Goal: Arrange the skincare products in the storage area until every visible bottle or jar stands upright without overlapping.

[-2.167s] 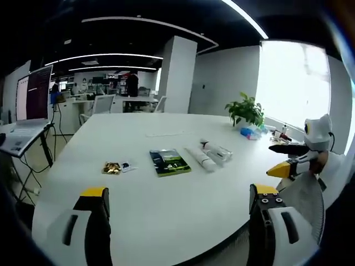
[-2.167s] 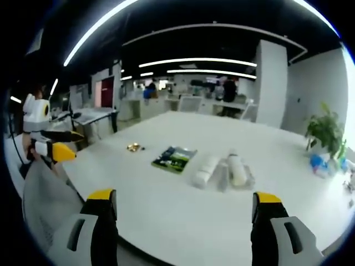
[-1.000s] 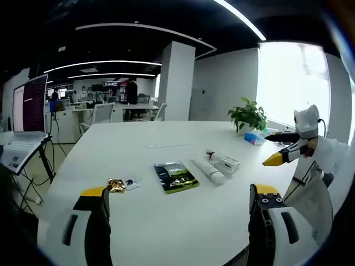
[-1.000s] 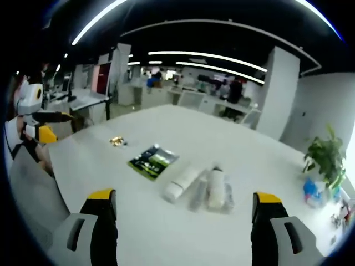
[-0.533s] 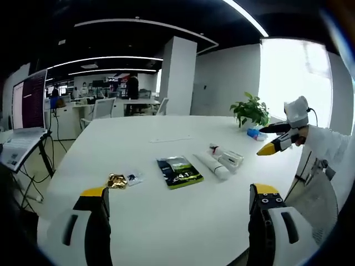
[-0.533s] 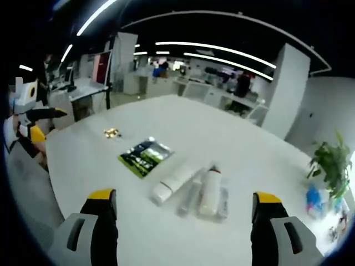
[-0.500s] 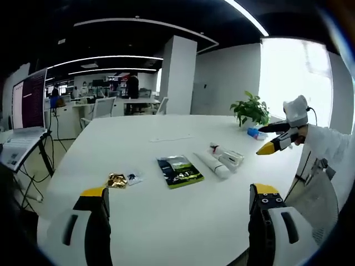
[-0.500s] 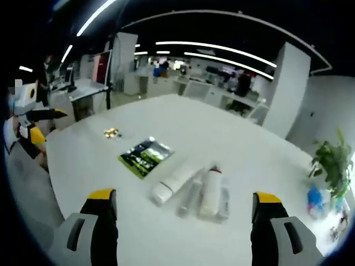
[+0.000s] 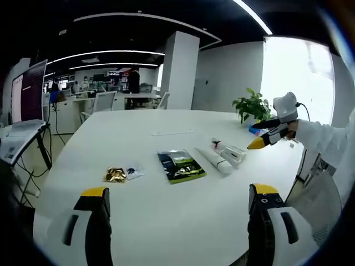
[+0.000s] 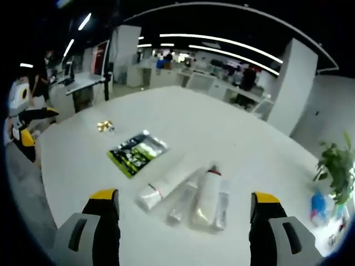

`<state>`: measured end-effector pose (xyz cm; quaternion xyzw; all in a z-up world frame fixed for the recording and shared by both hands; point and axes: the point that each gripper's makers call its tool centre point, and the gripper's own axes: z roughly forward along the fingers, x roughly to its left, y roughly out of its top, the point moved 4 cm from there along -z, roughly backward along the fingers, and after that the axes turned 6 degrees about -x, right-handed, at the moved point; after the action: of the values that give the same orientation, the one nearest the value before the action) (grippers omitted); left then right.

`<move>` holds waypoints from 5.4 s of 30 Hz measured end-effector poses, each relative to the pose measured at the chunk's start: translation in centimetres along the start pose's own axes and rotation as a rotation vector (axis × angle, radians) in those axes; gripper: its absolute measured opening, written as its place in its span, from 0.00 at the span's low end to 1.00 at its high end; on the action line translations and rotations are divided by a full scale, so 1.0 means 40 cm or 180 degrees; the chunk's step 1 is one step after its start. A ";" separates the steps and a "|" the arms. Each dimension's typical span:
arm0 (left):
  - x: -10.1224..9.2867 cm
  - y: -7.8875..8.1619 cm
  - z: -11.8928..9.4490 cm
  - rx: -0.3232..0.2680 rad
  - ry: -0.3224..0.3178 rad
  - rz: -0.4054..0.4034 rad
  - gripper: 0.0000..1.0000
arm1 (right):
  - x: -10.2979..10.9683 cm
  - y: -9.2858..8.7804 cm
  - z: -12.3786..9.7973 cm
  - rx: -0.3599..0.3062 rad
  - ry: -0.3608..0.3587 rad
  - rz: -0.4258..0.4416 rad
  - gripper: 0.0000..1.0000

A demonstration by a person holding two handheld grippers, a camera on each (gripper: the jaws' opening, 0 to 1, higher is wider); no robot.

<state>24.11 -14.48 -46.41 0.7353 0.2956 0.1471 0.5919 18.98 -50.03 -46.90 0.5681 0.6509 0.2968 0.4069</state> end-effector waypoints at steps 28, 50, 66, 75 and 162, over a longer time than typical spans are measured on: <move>0.027 -0.031 0.015 -0.0021 0.0074 -0.0217 0.94 | -0.082 -0.064 0.128 0.0418 0.0067 -0.0055 0.45; 0.043 -0.030 0.015 -0.0055 0.0100 -0.0190 0.93 | -0.084 -0.118 0.194 0.1100 0.0272 0.0047 0.33; 0.048 -0.033 0.017 -0.0058 0.0090 -0.0267 0.93 | -0.099 -0.137 0.252 0.1536 0.0372 -0.0031 0.27; 0.049 -0.037 0.018 -0.0033 0.0086 -0.0305 0.92 | -0.111 -0.146 0.285 0.1796 0.0490 0.0098 0.26; 0.003 -0.070 0.021 0.0236 -0.0186 -0.0153 0.99 | -0.122 -0.202 0.244 0.1851 0.0624 0.1930 0.23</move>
<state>23.96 -14.73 -49.33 0.7534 0.3010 0.1001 0.5759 23.53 -56.99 -57.62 0.7938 0.5465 0.2597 0.0605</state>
